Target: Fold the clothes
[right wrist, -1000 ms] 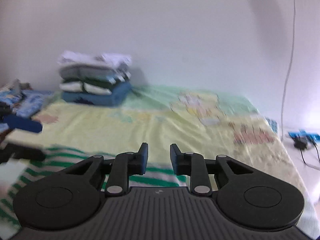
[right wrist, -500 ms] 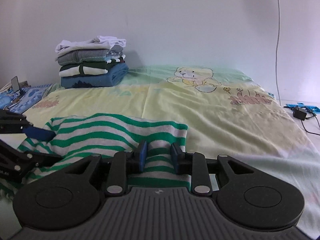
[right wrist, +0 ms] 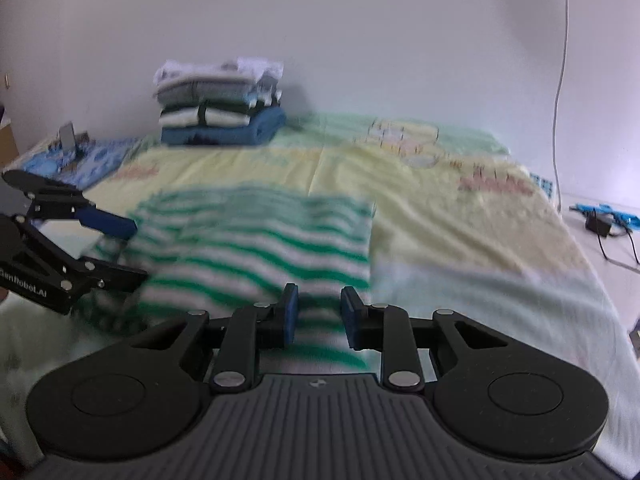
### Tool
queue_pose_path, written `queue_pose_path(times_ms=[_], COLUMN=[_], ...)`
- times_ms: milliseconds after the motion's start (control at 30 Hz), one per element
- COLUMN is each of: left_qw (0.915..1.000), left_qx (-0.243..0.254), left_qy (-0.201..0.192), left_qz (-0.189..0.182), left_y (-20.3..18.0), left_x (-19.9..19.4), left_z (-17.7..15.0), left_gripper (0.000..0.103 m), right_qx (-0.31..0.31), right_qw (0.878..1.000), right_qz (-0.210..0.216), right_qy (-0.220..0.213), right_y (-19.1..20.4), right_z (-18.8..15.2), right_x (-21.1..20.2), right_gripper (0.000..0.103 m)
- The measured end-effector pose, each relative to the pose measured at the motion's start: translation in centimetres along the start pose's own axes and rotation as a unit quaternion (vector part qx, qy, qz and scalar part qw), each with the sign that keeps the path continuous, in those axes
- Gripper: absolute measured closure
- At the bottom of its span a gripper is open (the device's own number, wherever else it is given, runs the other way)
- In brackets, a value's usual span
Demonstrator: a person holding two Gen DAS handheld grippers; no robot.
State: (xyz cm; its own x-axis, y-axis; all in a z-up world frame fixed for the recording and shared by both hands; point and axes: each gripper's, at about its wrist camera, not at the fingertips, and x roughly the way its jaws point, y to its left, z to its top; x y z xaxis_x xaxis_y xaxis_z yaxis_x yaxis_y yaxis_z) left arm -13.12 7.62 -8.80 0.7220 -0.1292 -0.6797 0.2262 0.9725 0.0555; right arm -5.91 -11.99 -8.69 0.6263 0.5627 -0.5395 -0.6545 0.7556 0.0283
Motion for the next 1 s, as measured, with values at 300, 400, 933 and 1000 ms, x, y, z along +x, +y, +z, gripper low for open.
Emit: queue_pose_path(times_ms=[300, 400, 933, 1000], left_qw=[0.9996, 0.9994, 0.9963, 0.9951], left_qx=[0.024, 0.028, 0.048, 0.059], left_qy=[0.013, 0.011, -0.056, -0.056], left_qz=[0.006, 0.019, -0.044, -0.057], left_y=[-0.3, -0.7, -5.7, -6.6], left_x=[-0.2, -1.0, -1.6, -1.1], left_z=[-1.2, -1.1, 3.4, 3.6], left_gripper=[0.028, 0.029, 0.016, 0.016], right_qx=[-0.014, -0.027, -0.006, 0.029], right_qw=[1.000, 0.999, 0.993, 0.993], right_qz=[0.014, 0.022, 0.090, 0.091], right_qy=[-0.014, -0.010, 0.071, 0.064], right_y=[-0.8, -1.5, -0.7, -0.9], right_z=[0.0, 0.0, -0.2, -0.2], right_x=[-0.9, -2.4, -1.3, -0.8], right_gripper=[0.077, 0.076, 0.098, 0.098])
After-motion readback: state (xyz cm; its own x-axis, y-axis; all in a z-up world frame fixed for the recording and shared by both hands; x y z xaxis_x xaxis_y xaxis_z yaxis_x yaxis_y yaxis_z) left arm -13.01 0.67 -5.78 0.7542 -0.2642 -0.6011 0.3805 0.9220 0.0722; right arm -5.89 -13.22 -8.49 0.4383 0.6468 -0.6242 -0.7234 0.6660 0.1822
